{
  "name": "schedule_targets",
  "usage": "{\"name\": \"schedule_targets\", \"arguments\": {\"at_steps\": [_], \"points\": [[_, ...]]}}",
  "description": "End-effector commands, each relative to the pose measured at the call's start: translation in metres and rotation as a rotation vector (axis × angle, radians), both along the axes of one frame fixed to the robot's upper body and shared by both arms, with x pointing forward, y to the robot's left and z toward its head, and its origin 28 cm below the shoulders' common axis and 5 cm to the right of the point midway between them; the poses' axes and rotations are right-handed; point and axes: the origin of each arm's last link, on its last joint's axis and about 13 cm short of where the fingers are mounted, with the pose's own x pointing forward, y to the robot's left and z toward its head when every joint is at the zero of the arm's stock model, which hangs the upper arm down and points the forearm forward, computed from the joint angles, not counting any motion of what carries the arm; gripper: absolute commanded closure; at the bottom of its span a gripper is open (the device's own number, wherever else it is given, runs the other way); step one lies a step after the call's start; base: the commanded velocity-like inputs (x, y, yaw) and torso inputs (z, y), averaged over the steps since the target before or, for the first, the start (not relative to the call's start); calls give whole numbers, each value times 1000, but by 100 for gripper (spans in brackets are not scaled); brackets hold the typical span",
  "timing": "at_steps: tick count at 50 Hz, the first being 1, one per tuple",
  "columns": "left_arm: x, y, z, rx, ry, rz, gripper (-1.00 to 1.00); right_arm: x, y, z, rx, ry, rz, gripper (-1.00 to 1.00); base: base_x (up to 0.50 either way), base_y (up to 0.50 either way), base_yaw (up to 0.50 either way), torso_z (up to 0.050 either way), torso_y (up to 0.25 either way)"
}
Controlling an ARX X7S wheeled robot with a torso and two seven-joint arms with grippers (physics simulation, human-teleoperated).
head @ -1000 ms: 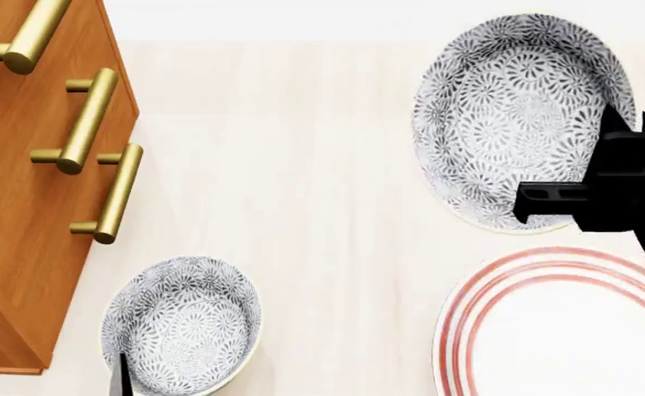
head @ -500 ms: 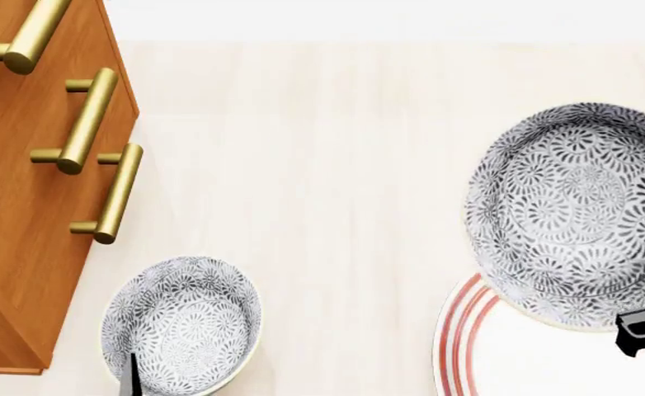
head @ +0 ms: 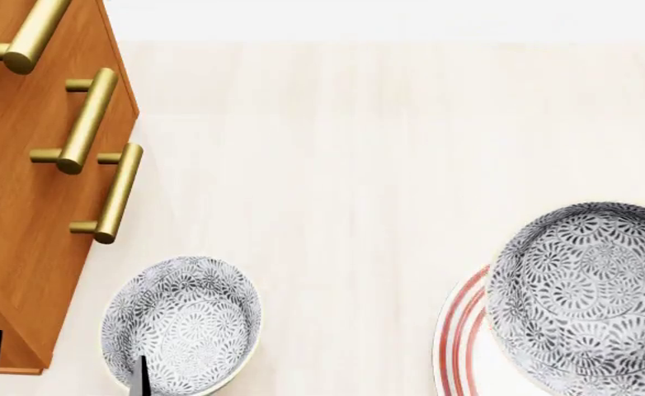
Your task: Pick up the bowl and put it in the front on the plate.
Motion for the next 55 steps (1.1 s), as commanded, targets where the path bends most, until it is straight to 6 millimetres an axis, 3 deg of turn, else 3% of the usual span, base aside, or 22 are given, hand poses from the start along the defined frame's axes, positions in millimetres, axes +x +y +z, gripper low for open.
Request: {"name": "schedule_targets", "arguments": {"at_steps": [1, 14, 19, 27, 41, 55], "points": [[0, 0, -1, -6, 15, -7, -100, -11, -16, -4, -56, 1, 4, 100, 0, 0, 0, 0, 0], [1, -1, -2, -17, 35, -18, -100, -8, -11, -22, -44, 58, 61, 100, 0, 0, 0, 0, 0], [2, -1, -3, -22, 45, -22, -100, -5, -6, -19, 175, 75, 99, 100, 0, 0, 0, 0, 0], [2, -1, -6, -24, 63, -32, -100, -1, -11, -15, 343, 80, 84, 100, 0, 0, 0, 0, 0], [2, -2, -8, -20, 86, -42, -100, 8, -14, -27, 379, 149, -6, 100, 0, 0, 0, 0, 1], [3, -3, -10, -10, 102, -43, -100, 14, -18, -58, 375, 268, -69, 100, 0, 0, 0, 0, 0]]}}
